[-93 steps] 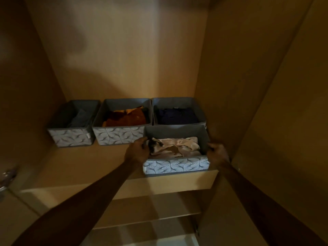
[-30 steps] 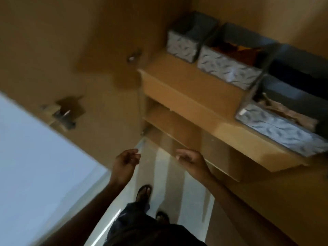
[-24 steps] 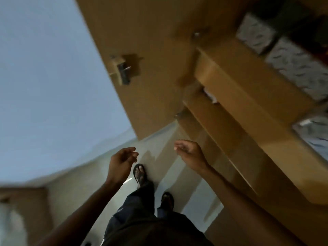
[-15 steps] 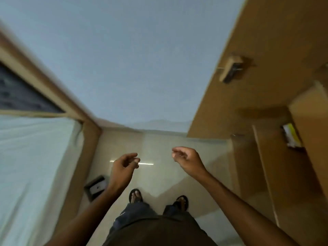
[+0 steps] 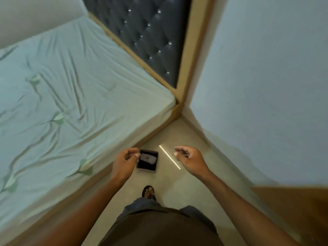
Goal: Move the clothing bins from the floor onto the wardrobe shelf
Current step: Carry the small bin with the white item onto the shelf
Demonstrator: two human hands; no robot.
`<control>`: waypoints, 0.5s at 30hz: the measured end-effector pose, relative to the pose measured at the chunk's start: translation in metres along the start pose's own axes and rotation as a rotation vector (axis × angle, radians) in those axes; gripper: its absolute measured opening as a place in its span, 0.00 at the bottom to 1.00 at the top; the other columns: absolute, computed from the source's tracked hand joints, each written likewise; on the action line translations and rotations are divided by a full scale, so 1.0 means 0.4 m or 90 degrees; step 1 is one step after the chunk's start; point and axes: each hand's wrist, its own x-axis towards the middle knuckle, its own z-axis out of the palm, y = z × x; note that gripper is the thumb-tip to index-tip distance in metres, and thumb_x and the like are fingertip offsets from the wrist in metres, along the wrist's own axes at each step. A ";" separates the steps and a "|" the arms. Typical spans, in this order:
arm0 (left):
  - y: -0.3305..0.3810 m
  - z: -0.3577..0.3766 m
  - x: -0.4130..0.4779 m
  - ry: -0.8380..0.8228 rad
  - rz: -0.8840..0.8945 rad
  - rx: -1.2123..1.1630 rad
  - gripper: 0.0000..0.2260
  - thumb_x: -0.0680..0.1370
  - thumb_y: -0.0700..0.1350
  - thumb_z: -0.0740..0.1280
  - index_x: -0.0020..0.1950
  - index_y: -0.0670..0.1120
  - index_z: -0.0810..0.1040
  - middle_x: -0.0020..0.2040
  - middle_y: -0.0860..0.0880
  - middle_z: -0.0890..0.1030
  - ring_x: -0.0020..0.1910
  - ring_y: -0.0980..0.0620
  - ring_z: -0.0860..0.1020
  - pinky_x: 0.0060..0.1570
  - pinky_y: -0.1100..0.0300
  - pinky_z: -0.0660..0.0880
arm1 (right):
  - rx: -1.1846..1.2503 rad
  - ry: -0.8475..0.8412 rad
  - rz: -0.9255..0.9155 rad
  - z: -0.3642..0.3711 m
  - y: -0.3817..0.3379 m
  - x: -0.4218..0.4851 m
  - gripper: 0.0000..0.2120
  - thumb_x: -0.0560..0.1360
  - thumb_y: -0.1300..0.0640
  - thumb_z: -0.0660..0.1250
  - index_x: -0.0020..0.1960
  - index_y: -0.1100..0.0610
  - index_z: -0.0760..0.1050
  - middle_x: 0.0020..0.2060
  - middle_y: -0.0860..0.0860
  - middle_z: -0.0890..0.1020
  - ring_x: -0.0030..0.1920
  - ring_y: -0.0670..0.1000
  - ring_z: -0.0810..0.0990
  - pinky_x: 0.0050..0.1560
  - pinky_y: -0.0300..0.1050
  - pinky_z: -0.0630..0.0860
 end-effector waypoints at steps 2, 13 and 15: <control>-0.019 -0.056 0.033 0.060 -0.025 -0.026 0.08 0.78 0.43 0.67 0.57 0.48 0.79 0.50 0.51 0.83 0.47 0.54 0.81 0.48 0.60 0.77 | -0.036 -0.056 -0.019 0.062 -0.033 0.071 0.13 0.74 0.55 0.71 0.57 0.56 0.81 0.47 0.50 0.85 0.46 0.47 0.83 0.48 0.38 0.79; -0.269 -0.029 0.279 0.140 -0.235 -0.051 0.09 0.79 0.44 0.66 0.58 0.48 0.79 0.48 0.50 0.82 0.48 0.53 0.81 0.46 0.63 0.76 | -0.204 -0.220 0.077 0.306 0.102 0.482 0.07 0.74 0.56 0.69 0.51 0.54 0.82 0.41 0.48 0.84 0.44 0.45 0.82 0.50 0.42 0.79; -0.359 0.014 0.360 0.146 -0.279 -0.042 0.09 0.79 0.44 0.65 0.58 0.49 0.79 0.49 0.51 0.82 0.49 0.52 0.81 0.52 0.58 0.77 | -0.250 -0.255 0.102 0.352 0.205 0.565 0.10 0.73 0.55 0.69 0.54 0.54 0.82 0.43 0.47 0.84 0.45 0.45 0.82 0.52 0.42 0.79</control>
